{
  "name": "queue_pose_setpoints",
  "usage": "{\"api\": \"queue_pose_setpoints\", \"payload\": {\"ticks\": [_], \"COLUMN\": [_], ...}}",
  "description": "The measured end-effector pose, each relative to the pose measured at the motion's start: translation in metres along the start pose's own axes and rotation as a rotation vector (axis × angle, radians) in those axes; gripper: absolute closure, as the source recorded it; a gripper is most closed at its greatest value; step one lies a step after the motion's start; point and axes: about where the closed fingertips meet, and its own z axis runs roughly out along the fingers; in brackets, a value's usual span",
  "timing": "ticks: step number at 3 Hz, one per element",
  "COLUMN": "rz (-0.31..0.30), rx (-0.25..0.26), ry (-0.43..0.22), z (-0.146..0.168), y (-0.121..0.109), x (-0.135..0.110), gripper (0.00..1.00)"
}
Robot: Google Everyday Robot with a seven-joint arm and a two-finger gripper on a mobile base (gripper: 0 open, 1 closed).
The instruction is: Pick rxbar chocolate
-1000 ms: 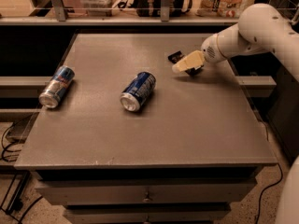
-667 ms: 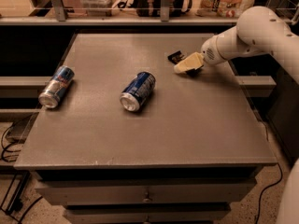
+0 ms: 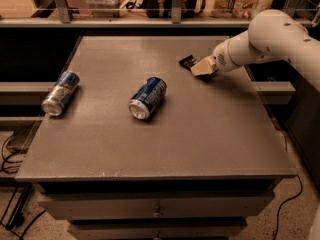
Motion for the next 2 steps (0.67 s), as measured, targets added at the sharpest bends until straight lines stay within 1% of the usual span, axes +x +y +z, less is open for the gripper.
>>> {"api": "queue_pose_setpoints", "payload": {"ticks": [1,2], "rz": [-0.032,-0.073], "rx": [0.004,0.003], "ry": [-0.023,-0.061], "z": [-0.011,-0.033], "y": [0.013,0.027], "x": [-0.012,-0.033], "gripper": [0.88,1.00]}}
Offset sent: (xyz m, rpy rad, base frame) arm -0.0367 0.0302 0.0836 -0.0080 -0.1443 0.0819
